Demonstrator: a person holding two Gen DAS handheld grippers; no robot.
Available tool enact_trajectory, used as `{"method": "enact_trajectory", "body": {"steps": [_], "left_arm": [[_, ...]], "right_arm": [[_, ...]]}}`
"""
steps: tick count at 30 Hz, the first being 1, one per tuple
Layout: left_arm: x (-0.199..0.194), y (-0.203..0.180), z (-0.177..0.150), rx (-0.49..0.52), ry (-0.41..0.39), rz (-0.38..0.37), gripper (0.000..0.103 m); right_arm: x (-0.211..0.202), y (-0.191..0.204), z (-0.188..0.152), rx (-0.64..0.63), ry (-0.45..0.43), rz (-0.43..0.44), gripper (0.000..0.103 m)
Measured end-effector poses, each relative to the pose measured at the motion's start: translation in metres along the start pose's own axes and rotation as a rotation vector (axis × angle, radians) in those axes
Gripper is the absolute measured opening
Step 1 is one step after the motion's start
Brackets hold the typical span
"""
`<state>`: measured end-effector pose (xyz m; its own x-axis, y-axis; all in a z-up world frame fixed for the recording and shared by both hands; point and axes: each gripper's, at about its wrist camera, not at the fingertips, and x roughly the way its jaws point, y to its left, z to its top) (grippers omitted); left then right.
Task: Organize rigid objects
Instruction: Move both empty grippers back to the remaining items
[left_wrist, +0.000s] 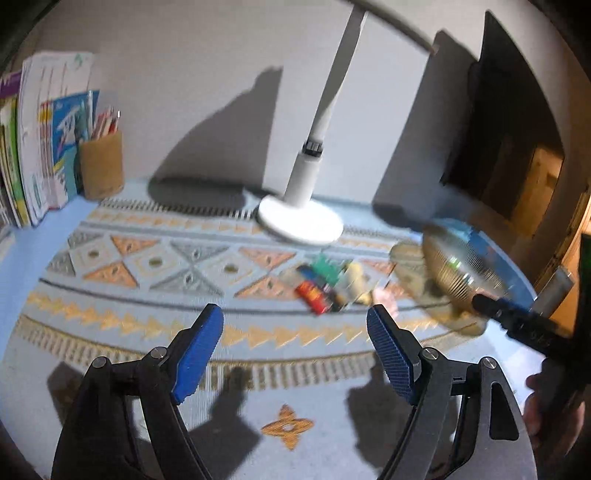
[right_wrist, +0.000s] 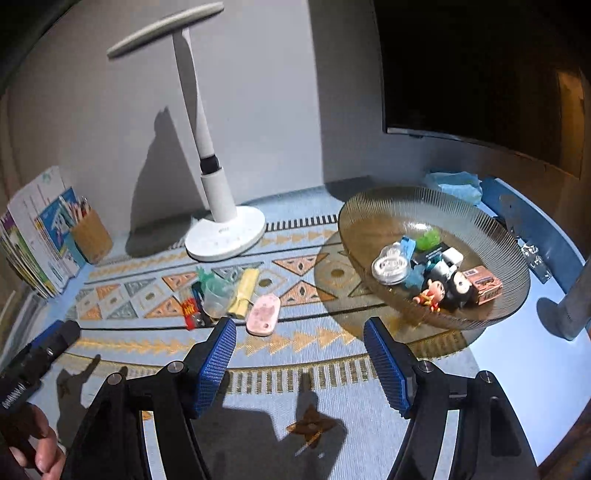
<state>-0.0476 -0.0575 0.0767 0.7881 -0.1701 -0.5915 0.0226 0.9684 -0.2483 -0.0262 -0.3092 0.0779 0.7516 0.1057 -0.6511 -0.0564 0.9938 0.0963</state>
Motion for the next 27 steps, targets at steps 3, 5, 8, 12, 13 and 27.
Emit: {"method": "enact_trajectory", "body": {"steps": [3, 5, 8, 12, 13, 27], "left_arm": [[0.017, 0.005, -0.015, 0.006, 0.029, 0.015, 0.079], [0.028, 0.009, -0.023, 0.005, 0.049, 0.036, 0.079], [0.036, 0.013, -0.029, -0.008, 0.078, 0.053, 0.079], [0.042, 0.015, -0.03, -0.021, 0.089, 0.111, 0.079], [0.043, 0.015, -0.031, -0.021, 0.096, 0.114, 0.079], [0.053, 0.018, -0.031, -0.042, 0.135, 0.121, 0.079]], "right_arm": [[0.02, 0.003, -0.01, -0.022, 0.005, -0.004, 0.07], [0.036, 0.004, -0.019, -0.035, 0.014, -0.012, 0.07], [0.055, 0.003, -0.031, -0.057, 0.03, -0.032, 0.07], [0.069, -0.003, -0.038, -0.048, 0.056, -0.011, 0.07], [0.068, -0.005, -0.037, -0.044, 0.039, 0.003, 0.071], [0.066, 0.012, -0.04, -0.116, 0.016, -0.034, 0.078]]}}
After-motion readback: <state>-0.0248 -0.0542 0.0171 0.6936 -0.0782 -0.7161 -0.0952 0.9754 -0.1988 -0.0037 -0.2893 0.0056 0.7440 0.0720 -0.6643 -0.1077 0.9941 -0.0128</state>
